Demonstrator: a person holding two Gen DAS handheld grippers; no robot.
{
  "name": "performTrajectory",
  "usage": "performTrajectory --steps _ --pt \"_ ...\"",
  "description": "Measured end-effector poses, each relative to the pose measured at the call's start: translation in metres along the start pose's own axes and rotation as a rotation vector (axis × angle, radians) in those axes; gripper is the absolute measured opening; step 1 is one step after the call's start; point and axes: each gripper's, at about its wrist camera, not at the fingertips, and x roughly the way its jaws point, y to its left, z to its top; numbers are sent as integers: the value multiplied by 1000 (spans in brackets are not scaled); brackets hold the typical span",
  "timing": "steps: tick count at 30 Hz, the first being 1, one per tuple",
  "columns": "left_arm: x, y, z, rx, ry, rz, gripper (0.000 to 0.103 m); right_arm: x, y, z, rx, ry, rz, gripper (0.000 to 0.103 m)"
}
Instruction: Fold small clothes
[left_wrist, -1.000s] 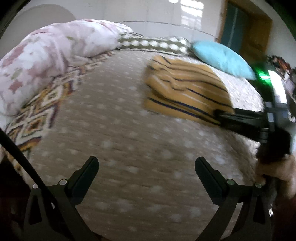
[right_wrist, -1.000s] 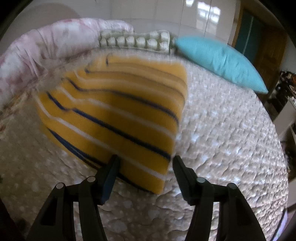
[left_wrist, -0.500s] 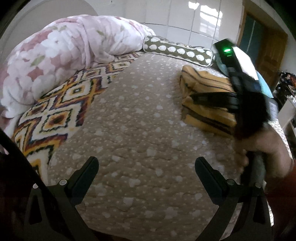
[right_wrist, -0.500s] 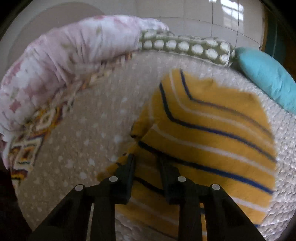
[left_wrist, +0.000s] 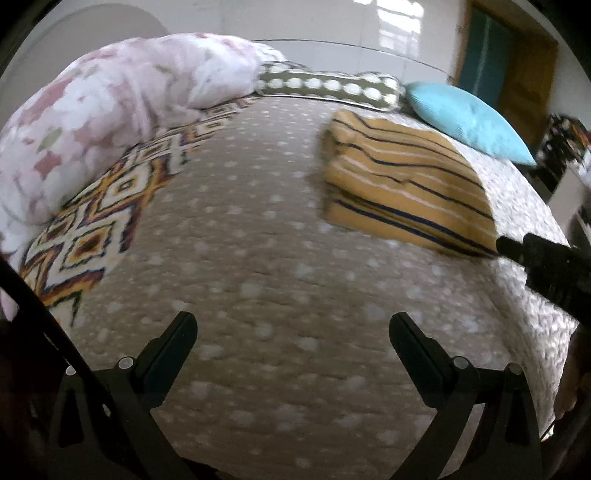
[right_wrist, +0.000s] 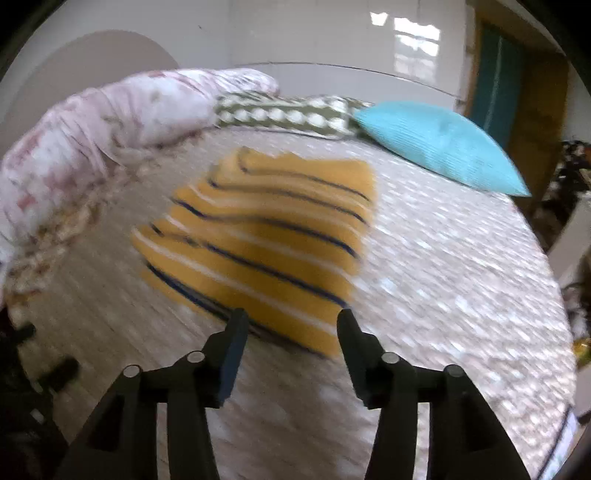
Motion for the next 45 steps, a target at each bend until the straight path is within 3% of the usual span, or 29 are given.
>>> performTrajectory --steps 6,19,45 --pt "6 -42 -2 105 54 -46 103 -5 -13 -23 -5 -4 -45 63" --pt "30 -89 2 195 100 -75 103 -5 -44 -39 43 -27 -94 68" --pt "48 -74 17 155 90 -69 103 6 -30 -30 52 -17 -74 71"
